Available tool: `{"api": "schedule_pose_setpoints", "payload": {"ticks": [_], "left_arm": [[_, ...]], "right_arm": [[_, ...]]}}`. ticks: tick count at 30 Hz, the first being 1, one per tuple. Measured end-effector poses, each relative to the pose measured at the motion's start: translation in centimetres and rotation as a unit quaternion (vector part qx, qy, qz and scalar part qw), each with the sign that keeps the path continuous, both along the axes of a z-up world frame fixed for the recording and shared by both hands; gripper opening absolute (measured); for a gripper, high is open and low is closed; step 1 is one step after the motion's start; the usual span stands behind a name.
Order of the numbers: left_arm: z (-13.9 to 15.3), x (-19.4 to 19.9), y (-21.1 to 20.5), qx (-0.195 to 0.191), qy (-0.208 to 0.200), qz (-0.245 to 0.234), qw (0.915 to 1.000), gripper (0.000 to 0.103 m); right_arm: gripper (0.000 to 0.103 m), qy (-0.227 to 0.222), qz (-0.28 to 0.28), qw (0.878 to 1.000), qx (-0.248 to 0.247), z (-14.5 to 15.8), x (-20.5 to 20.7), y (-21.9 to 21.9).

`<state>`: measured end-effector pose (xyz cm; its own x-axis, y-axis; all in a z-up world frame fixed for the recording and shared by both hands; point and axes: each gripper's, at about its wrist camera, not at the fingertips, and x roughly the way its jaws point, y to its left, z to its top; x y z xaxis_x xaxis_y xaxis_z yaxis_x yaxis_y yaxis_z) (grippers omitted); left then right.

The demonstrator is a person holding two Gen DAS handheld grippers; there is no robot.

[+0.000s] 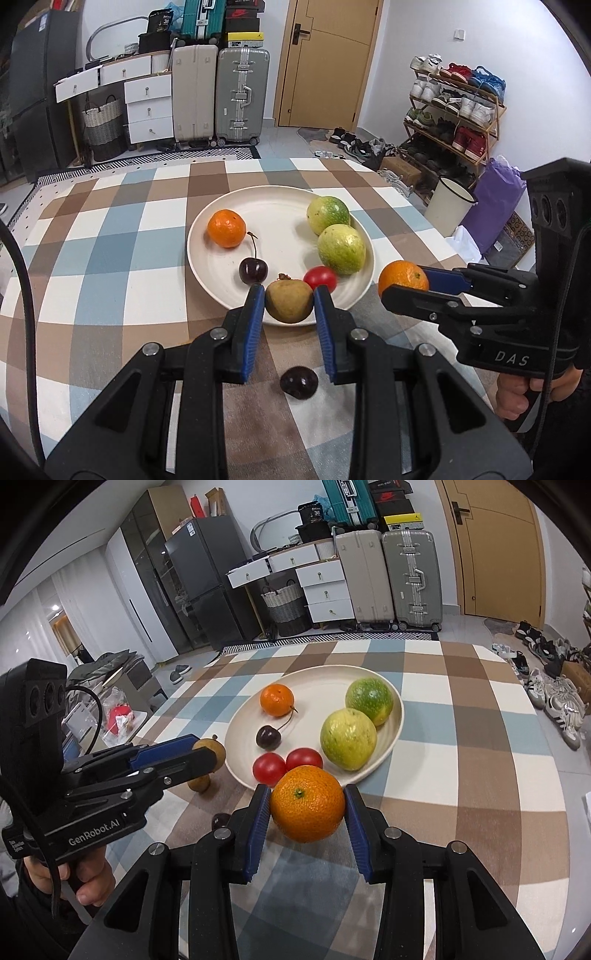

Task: Organize fruits
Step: 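Carry the orange and brown pear over the plate with both grippers, then open both grippers to release the orange and pear onto the plate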

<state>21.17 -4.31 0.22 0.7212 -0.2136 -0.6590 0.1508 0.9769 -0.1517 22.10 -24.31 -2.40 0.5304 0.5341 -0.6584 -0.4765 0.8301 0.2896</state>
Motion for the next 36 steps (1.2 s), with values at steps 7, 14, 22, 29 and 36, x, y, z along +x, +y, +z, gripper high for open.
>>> {"api": "schedule_pose_setpoints", "payload": {"ticks": [7,14,22,29,36], "left_arm": [[-0.1,1.5,-0.2,0.010,-0.004,0.003,0.9999,0.025],[0.0,3.0,0.4,0.013,-0.008,0.012,0.9998,0.025],[-0.7,4.9,1.9,0.011,-0.003,0.028,0.9996,0.025],[-2.3,6.4,2.6,0.016,0.011,0.037,0.9991,0.025],[-2.5,6.4,2.3,0.029,0.010,0.040,0.9988,0.025]], "right_arm": [[0.041,-0.013,0.005,1.000,0.008,0.7,1.5,0.9],[0.041,-0.019,0.009,1.000,0.008,1.2,3.1,2.0],[0.041,-0.022,0.012,1.000,0.006,1.1,4.8,3.4],[0.041,-0.016,0.010,1.000,0.000,0.2,6.3,4.3],[0.046,-0.014,0.007,1.000,-0.004,-0.1,6.9,4.7]]}}
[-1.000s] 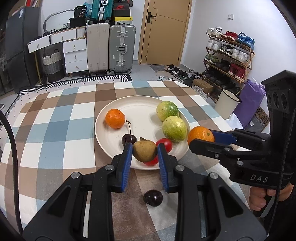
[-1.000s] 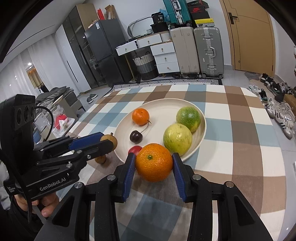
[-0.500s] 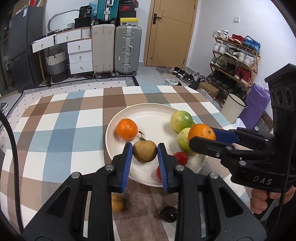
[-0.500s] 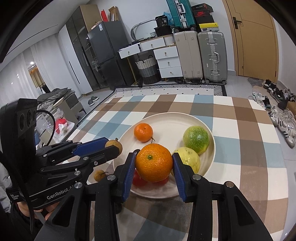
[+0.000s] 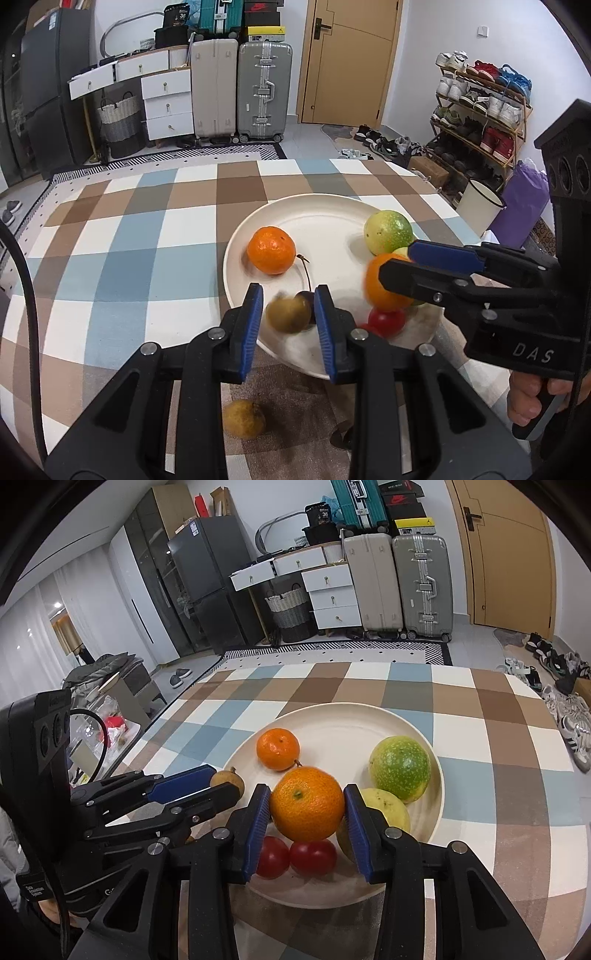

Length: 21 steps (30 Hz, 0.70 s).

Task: Organize fruits
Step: 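Open both grippers to release the orange and pear onto the plate, then move both grippers back toward the dark cherry and last brown pear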

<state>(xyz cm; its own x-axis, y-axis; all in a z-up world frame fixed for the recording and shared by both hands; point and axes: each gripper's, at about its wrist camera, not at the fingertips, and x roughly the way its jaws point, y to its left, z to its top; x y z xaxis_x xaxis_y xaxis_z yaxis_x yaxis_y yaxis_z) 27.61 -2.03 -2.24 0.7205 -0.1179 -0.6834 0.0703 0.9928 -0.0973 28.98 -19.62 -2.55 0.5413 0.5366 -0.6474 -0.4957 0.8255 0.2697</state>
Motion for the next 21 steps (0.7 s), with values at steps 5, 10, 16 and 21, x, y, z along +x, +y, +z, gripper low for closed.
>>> {"api": "schedule_pose_setpoints", "payload": {"ticks": [5,10,16,21], "left_arm": [[0.3,-0.7,0.1,0.000,0.002,0.003,1.0000,0.031],[1.4,-2.9,0.8,0.006,-0.021,0.020,0.9996,0.073],[2.8,-5.7,2.1,0.017,-0.037,0.035,0.9985,0.092],[3.4,-7.8,3.1,0.013,-0.041,0.048,0.9979,0.102]], "right_arm": [[0.051,-0.006,-0.011,1.000,0.001,0.3,-0.6,-0.8],[0.075,-0.014,-0.026,1.000,0.001,0.7,-2.0,-2.1],[0.097,-0.005,-0.042,0.999,0.011,0.9,-3.6,-3.6],[0.102,0.008,-0.054,0.998,0.020,0.8,-4.6,-4.5]]}}
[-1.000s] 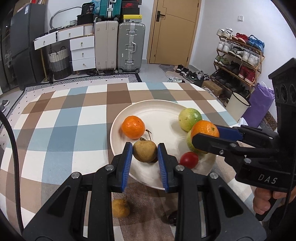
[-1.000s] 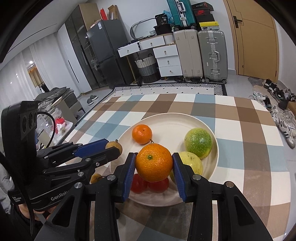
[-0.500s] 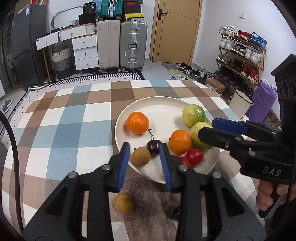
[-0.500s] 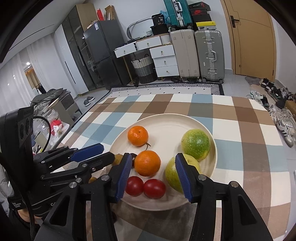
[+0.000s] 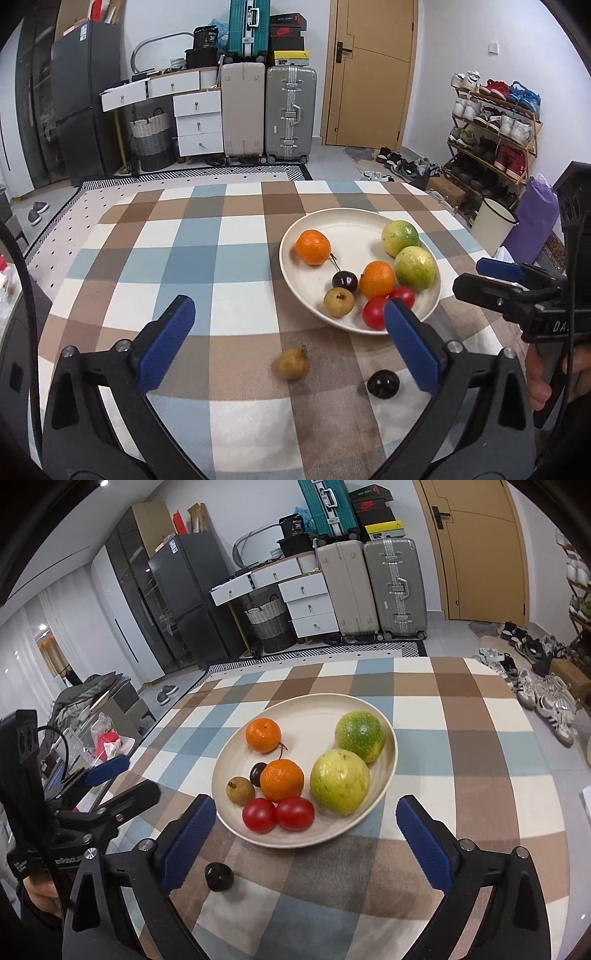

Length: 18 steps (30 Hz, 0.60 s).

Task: Organize fruits
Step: 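Move both grippers back toward the dark cherry and last brown pear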

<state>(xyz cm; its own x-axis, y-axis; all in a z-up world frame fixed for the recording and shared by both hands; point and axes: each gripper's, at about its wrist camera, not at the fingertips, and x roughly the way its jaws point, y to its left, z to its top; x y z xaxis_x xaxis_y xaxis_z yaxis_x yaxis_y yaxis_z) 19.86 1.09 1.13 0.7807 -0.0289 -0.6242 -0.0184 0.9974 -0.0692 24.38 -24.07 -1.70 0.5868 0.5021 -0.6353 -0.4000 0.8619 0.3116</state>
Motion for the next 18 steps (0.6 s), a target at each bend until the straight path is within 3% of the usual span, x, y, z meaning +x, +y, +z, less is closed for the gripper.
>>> {"api": "schedule_pose_setpoints", "payload": {"ticks": [10,18], "left_arm": [[0.1,-3.1,0.7,0.001,0.004,0.005,1.0000,0.102],[-1.4,-4.7,1.4,0.003,0.022,0.008,0.9997,0.102]], "right_arm": [[0.102,0.017,0.001,1.000,-0.010,-0.1,-2.3,0.3],[0.102,0.045,0.029,0.998,-0.022,-1.6,-3.5,1.6]]}}
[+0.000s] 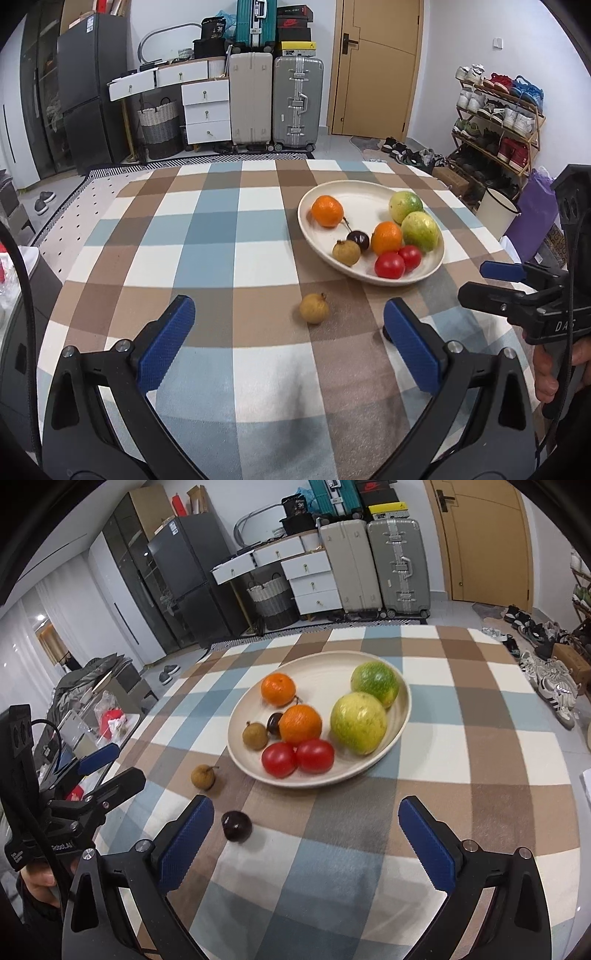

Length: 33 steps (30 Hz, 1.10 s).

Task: Organize fruits
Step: 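Move both grippers back toward the dark cherry and last brown pear, then grasp the dark cherry with the right gripper while the left gripper grasps the brown pear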

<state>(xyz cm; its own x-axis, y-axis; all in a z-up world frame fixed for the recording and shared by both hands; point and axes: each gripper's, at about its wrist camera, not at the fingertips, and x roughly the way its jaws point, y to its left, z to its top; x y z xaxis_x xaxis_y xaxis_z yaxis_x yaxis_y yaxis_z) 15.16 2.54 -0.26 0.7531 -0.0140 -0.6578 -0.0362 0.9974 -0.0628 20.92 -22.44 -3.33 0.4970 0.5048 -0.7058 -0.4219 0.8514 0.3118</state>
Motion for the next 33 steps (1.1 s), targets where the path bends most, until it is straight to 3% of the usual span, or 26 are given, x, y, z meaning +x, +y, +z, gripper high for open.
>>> {"api": "schedule_pose_setpoints", "payload": {"ticks": [6,16,33], "left_arm": [[-1.7,0.0,0.2,0.003,0.023,0.003,0.9997,0.102],[-3.2,1.0,-0.7,0.009,0.045,-0.017,0.9988,0.102],[-4.2,2.3,0.7,-0.002,0.060,0.001,0.9982,0.102]], "right_arm": [[0.100,0.004,0.032,0.999,-0.015,-1.1,-0.7,2.1],[0.079,0.014,0.075,0.996,-0.049,-2.6,-0.9,5.2],[0.043,-0.001,0.117,0.990,-0.079,-3.6,-1.1,8.2]]}}
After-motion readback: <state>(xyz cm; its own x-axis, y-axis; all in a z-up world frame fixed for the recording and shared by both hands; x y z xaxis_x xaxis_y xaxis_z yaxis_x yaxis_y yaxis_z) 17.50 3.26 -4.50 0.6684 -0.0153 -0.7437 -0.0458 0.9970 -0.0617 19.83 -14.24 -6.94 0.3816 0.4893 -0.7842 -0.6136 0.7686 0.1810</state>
